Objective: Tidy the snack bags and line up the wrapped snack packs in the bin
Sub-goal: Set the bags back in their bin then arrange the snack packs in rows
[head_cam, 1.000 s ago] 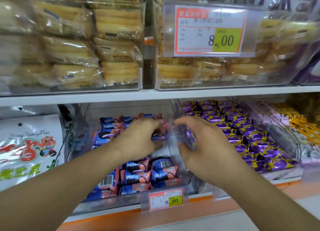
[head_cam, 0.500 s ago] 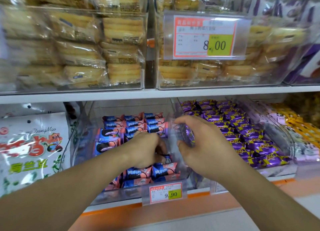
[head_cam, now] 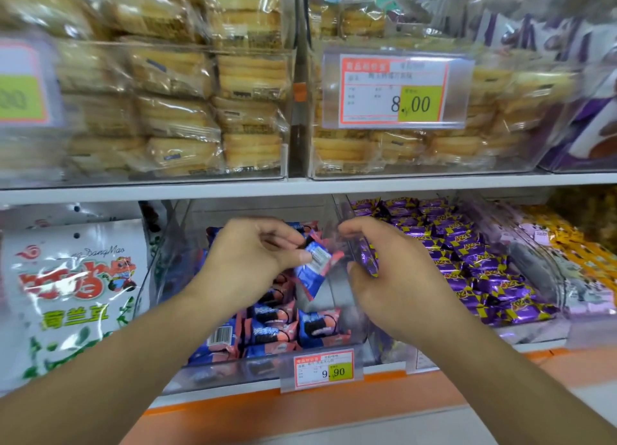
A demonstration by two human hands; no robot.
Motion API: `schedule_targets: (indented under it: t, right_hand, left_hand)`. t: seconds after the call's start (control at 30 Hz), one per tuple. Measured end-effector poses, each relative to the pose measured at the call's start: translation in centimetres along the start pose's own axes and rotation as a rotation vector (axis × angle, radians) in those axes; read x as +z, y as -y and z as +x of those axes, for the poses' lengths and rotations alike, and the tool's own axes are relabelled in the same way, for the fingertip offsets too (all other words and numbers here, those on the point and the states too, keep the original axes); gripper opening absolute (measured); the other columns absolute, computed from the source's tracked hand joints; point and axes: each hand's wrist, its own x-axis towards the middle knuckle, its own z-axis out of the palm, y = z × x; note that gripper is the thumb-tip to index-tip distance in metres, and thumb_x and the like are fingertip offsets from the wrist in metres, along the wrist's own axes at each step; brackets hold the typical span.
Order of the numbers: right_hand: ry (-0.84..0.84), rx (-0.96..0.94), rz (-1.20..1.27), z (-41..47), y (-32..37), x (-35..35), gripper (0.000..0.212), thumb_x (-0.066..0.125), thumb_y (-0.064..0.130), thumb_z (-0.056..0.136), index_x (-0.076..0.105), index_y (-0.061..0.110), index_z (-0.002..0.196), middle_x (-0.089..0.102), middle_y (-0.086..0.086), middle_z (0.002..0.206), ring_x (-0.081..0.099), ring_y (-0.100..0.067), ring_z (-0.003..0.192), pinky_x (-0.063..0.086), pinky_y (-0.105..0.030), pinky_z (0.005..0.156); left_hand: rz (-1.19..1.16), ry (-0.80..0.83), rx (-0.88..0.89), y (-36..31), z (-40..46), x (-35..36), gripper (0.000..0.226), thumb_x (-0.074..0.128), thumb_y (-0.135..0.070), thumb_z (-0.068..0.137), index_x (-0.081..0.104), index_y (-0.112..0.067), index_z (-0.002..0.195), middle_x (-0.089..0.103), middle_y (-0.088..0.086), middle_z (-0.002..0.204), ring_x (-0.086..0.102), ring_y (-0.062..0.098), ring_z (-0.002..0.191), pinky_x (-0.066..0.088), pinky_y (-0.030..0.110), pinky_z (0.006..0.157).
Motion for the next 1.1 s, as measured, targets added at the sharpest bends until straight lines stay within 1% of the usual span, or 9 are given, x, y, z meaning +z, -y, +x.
schedule_targets:
  t: [0.1,0.17,0.27,0.37,0.47,0.6,0.7,0.83,1.1]
  right_hand:
    - [0.042,0.032,0.256,0.0,1.5,0.2,0.034,0.066,0.009,0.095,0.068,0.028,0.123,0.073,0.015,0.117,0.065,-0.004,0.113,0.050,-0.027,0.102]
    - [0.141,0.042,0.481,-0.2,2.9,0.6,0.029,0.066,0.006,0.098,0.071,0.025,0.119,0.077,0.009,0.111,0.071,-0.010,0.108,0.055,-0.035,0.101]
    - [0.164,0.076,0.650,-0.4,4.3,1.1,0.027,0.067,0.004,0.097,0.073,0.025,0.113,0.079,0.001,0.106,0.073,-0.014,0.103,0.056,-0.032,0.096]
    - [0.161,0.133,0.748,-0.9,5.2,1.0,0.025,0.070,0.005,0.096,0.074,0.028,0.104,0.078,0.003,0.094,0.074,-0.010,0.093,0.059,-0.028,0.083]
    - [0.172,0.205,0.803,-1.4,6.2,1.1,0.015,0.073,0.008,0.095,0.072,0.013,0.108,0.075,-0.014,0.102,0.075,-0.030,0.097,0.065,-0.045,0.082]
    - [0.132,0.273,0.821,-1.5,6.7,1.5,0.023,0.079,0.011,0.091,0.066,0.004,0.108,0.069,-0.028,0.104,0.073,-0.043,0.094,0.064,-0.056,0.079]
    - [0.145,0.210,0.719,-1.5,6.7,1.5,0.022,0.083,0.019,0.087,0.068,0.015,0.102,0.073,-0.014,0.096,0.074,-0.034,0.091,0.064,-0.050,0.080]
    - [0.163,0.213,0.810,-1.3,6.6,1.6,0.021,0.082,0.009,0.086,0.068,0.016,0.100,0.070,-0.007,0.088,0.071,-0.021,0.079,0.064,-0.039,0.075]
    - [0.145,0.198,0.828,-1.3,6.7,0.8,0.023,0.078,0.000,0.088,0.070,0.012,0.105,0.072,-0.018,0.095,0.073,-0.024,0.083,0.062,-0.058,0.085]
  left_hand:
    - [-0.340,0.001,-0.082,-1.0,-2.4,-2.4,0.021,0.086,-0.007,0.076,0.081,-0.007,0.096,0.082,0.014,0.089,0.079,0.028,0.087,0.065,0.034,0.085]
    - [-0.512,0.050,-0.123,-1.4,-4.0,-3.3,0.028,0.080,-0.010,0.078,0.077,-0.001,0.104,0.081,0.021,0.097,0.078,0.035,0.095,0.066,0.035,0.082]
    - [-0.587,0.063,-0.129,-2.0,-5.8,-4.4,0.025,0.074,-0.010,0.084,0.077,-0.001,0.107,0.080,0.024,0.098,0.078,0.035,0.091,0.064,0.028,0.071]
    - [-0.534,0.078,-0.106,-2.5,-7.0,-4.7,0.017,0.072,-0.016,0.086,0.082,-0.012,0.100,0.081,0.019,0.098,0.079,0.033,0.090,0.064,0.029,0.074]
    - [-0.434,0.100,-0.120,-2.6,-7.4,-5.0,0.024,0.061,-0.019,0.102,0.085,-0.019,0.099,0.082,0.012,0.106,0.078,0.029,0.097,0.063,0.035,0.084]
    - [-0.356,0.163,-0.104,-2.8,-7.6,-5.5,0.031,0.067,-0.049,0.096,0.084,-0.024,0.103,0.081,0.004,0.111,0.076,0.019,0.106,0.060,0.038,0.093]
    - [-0.201,0.173,-0.029,-2.4,-7.8,-5.9,0.016,0.072,-0.040,0.092,0.082,-0.034,0.103,0.082,-0.006,0.109,0.074,0.011,0.110,0.056,0.040,0.100]
    - [-0.390,0.127,-0.096,-2.0,-7.7,-6.2,0.017,0.068,-0.019,0.097,0.081,-0.018,0.108,0.083,0.008,0.105,0.078,0.025,0.104,0.059,0.044,0.094]
    - [-0.384,0.197,-0.140,-1.9,-7.3,-6.8,0.017,0.069,-0.020,0.098,0.079,-0.021,0.112,0.082,0.010,0.108,0.077,0.028,0.108,0.052,0.045,0.105]
